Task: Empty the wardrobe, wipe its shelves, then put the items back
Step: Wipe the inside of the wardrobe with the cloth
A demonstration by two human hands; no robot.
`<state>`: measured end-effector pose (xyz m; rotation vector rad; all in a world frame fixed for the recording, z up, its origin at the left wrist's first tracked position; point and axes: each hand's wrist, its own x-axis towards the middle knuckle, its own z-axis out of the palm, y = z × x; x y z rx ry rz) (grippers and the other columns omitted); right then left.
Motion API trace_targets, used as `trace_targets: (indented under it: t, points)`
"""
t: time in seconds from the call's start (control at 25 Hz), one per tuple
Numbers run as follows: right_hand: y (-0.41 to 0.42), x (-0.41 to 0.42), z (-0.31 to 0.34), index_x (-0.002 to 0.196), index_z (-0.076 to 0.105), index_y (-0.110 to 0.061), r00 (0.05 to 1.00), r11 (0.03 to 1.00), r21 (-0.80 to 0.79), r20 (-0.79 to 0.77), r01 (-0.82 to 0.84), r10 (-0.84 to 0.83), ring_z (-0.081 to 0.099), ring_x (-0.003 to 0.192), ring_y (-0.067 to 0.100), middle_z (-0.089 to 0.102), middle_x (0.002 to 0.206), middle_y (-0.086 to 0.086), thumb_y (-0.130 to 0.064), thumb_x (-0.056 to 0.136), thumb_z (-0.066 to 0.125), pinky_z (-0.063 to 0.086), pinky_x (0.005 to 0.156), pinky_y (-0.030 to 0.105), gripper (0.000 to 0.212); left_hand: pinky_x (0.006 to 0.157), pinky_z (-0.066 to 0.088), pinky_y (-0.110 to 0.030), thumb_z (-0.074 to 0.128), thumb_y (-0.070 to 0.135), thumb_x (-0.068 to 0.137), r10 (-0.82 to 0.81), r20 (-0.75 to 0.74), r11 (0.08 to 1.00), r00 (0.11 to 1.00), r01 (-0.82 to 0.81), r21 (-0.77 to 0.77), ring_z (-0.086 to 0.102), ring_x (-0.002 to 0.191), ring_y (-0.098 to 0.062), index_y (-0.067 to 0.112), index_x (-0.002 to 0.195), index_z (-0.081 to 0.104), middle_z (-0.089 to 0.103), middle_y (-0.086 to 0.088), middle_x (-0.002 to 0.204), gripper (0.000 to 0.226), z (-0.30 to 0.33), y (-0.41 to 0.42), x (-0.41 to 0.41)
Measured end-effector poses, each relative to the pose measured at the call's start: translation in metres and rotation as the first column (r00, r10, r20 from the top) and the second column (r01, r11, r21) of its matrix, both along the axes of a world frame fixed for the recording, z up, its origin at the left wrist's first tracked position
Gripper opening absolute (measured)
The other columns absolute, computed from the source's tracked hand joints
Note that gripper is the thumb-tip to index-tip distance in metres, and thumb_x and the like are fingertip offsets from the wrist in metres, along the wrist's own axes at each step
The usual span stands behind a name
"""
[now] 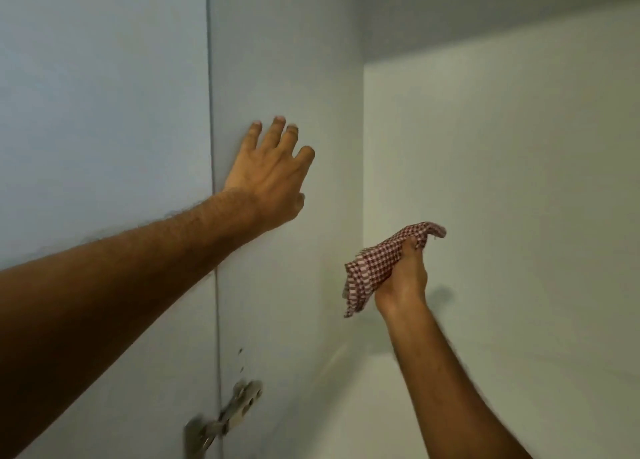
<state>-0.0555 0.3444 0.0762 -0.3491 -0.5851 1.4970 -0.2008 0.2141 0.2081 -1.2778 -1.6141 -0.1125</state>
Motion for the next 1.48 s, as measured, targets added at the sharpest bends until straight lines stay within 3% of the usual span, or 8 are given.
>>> trace_targets:
  t: [0.12,0.28,0.44,0.56,0.76,1.04,1.28,1.48]
  points:
    - [0.066,0.034,0.056,0.151,0.038,-0.033,0.918,0.915,0.236,0.151,0.327,-0.367,0.051,0.128,0.018,0.050,0.147,-0.004,-0.044,0.106,0.039,0.041,0.112,0.045,0.047,0.125,0.011,-0.051,0.056,0.046,0.096,-0.037,0.035,0.999,0.999,0.037,0.002,0.001,0.155,-0.034,0.019,0.154,0.023,0.009,-0.017,0.166,0.072,0.036,0.049,0.008]
    - [0.154,0.059,0.143,0.149,0.042,-0.028,0.619,0.572,0.556,0.126,0.603,-0.775,0.041,0.139,0.016,0.044,0.153,-0.004,-0.039,0.107,0.036,0.032,0.118,0.039,0.044,0.125,0.017,-0.043,0.058,0.045,0.096,-0.098,0.062,0.995,0.993,0.100,-0.023,0.006,0.155,-0.030,0.020,0.155,0.023,0.014,-0.013,0.166,0.073,0.094,0.107,0.008]
    - [0.244,0.069,0.251,0.142,0.052,-0.008,0.220,0.158,0.674,-0.007,0.722,-0.975,0.044,0.136,0.033,0.049,0.146,0.015,-0.033,0.105,0.034,0.036,0.113,0.044,0.047,0.124,0.019,-0.039,0.058,0.044,0.096,-0.080,0.031,0.995,0.996,0.082,-0.061,0.012,0.155,-0.026,0.021,0.155,0.025,0.025,-0.009,0.163,0.072,0.152,0.156,-0.005]
    - [0.300,0.066,0.310,0.139,0.054,-0.009,0.002,0.021,0.678,0.029,0.734,-1.000,0.046,0.131,0.039,0.051,0.142,0.019,-0.035,0.105,0.032,0.039,0.106,0.053,0.048,0.125,0.017,-0.039,0.054,0.044,0.097,-0.025,-0.048,1.000,0.999,0.025,-0.006,0.011,0.155,-0.026,0.020,0.155,0.028,0.030,-0.008,0.162,0.068,0.178,0.185,-0.014]
    - [0.355,-0.002,0.341,0.143,0.048,-0.023,-0.342,0.175,0.898,0.326,0.405,-0.882,0.023,0.147,0.041,0.033,0.158,0.016,-0.037,0.104,0.030,0.014,0.116,0.064,0.045,0.126,0.009,-0.046,0.042,0.041,0.103,0.154,-0.177,0.985,0.972,-0.136,0.108,0.009,0.154,-0.032,0.012,0.153,0.028,0.021,-0.015,0.164,0.060,0.172,0.217,-0.018]
    - [0.370,-0.064,0.324,0.155,0.028,-0.036,-0.596,0.229,0.960,0.090,-0.161,-0.798,0.001,0.152,0.040,0.019,0.163,0.011,-0.029,0.100,0.042,-0.004,0.116,0.065,0.057,0.125,0.006,-0.052,0.037,0.039,0.105,0.226,-0.193,0.964,0.955,-0.191,0.187,0.006,0.153,-0.040,0.008,0.153,0.025,0.016,-0.021,0.163,0.058,0.164,0.231,-0.017]
    - [0.364,0.105,0.366,0.157,0.020,-0.032,-0.635,0.150,0.955,0.283,0.256,-0.719,0.010,0.148,0.048,0.018,0.162,0.018,-0.031,0.099,0.044,0.010,0.113,0.073,0.063,0.125,0.006,-0.052,0.034,0.041,0.105,0.228,-0.230,0.962,0.946,-0.182,0.205,0.007,0.153,-0.039,0.010,0.153,0.025,0.015,-0.020,0.163,0.058,0.163,0.231,-0.020]
    - [0.341,0.281,0.344,0.158,0.013,-0.037,-0.443,0.268,0.739,0.609,0.618,-0.658,0.000,0.150,0.046,0.001,0.166,0.015,-0.040,0.104,0.035,0.004,0.115,0.071,0.058,0.125,0.008,-0.052,0.033,0.041,0.104,0.258,-0.231,0.955,0.938,-0.212,0.208,0.005,0.153,-0.041,0.013,0.153,0.026,0.013,-0.020,0.164,0.057,0.160,0.234,-0.020]
